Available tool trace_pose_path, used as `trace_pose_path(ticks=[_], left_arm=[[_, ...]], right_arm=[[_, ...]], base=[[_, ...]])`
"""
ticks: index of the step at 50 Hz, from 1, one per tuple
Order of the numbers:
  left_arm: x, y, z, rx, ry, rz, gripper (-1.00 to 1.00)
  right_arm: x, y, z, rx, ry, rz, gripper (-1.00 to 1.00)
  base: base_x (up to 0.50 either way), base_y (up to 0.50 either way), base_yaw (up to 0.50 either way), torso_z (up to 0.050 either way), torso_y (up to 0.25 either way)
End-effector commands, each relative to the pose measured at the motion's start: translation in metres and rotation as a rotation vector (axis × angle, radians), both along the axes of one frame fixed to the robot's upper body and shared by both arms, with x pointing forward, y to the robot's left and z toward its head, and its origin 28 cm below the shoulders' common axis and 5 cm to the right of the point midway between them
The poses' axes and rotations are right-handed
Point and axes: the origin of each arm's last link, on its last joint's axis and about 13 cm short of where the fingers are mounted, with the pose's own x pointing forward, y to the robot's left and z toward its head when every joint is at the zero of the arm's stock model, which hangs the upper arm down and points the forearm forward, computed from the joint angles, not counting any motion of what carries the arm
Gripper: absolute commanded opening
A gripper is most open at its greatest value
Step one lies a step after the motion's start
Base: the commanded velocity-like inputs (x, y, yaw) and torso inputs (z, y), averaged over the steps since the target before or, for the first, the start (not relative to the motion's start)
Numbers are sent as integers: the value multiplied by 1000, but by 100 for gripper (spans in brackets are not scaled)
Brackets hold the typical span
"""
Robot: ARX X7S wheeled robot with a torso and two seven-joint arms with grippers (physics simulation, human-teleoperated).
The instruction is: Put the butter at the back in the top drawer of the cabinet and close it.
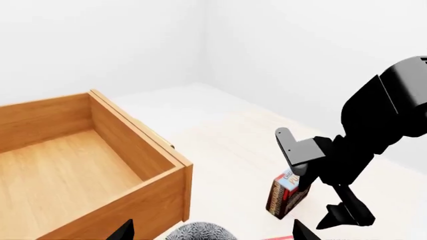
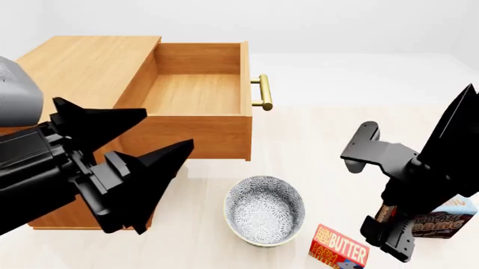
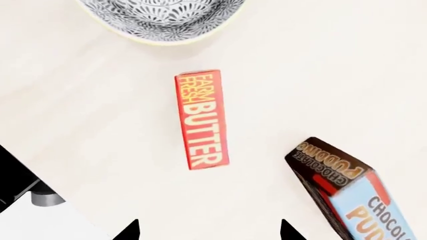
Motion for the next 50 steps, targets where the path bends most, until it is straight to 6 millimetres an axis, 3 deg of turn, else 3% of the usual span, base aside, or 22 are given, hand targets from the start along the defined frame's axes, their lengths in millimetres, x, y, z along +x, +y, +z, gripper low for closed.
trace_pose_path(ticks=[1,23,50], left_arm=[[3,-1,-3,-2,11,-6,100],[4,-1,-4,-9,25,-19,100],[6,-1,-8,-9,35,-21,100]], right_arm=[[12,3,-13,-4,52,30,100],[31,3,-34,29,92,36,100],[39,3,-66,51,137,77,100]], base=[[0,0,0,0,0],[0,0,0,0,0],[0,0,0,0,0]])
